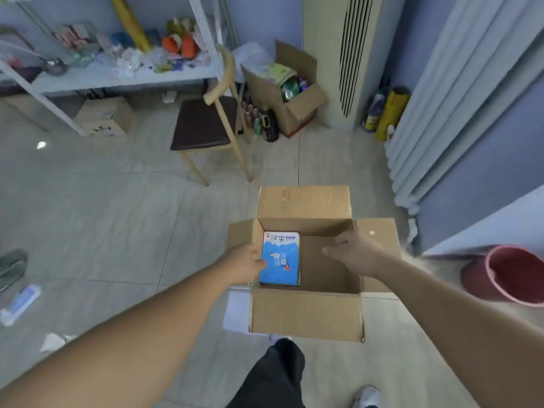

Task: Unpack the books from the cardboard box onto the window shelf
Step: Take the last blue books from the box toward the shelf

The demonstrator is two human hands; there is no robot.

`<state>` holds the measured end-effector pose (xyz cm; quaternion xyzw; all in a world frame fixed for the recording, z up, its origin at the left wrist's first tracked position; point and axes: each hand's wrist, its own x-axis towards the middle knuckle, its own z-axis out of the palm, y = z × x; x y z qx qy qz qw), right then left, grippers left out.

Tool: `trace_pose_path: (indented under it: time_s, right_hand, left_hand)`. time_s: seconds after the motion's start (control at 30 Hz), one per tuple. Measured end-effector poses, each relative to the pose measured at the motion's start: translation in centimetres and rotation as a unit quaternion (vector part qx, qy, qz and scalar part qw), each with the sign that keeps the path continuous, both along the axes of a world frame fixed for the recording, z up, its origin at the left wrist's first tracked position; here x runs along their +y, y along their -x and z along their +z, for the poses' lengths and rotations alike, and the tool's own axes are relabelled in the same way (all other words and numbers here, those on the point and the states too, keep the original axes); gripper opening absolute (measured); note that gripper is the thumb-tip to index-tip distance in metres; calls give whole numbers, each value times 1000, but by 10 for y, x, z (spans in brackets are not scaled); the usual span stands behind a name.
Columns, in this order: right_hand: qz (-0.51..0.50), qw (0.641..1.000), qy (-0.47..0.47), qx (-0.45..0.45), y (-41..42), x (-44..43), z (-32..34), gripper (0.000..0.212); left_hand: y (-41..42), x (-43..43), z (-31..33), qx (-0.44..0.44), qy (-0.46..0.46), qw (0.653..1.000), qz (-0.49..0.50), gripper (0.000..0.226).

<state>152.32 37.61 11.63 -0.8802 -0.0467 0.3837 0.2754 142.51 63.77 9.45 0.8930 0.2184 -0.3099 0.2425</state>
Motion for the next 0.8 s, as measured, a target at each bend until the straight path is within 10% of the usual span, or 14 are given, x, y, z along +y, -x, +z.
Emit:
trace_pose_path:
  time_s: [0.27, 0.47, 0.8]
  right_hand:
    - [-83, 990, 28, 107, -23, 45, -165, 46]
    - [-116, 977, 33, 174, -34, 70, -283, 62]
    - [-191, 949, 19, 251, -24, 101, -413, 88]
  left_hand:
    - [-52, 25, -162, 24, 113, 990, 86, 12]
    - [-71, 12, -269, 54, 116, 988, 88, 56]
    - [-87, 2, -371, 44, 34, 975, 214, 67]
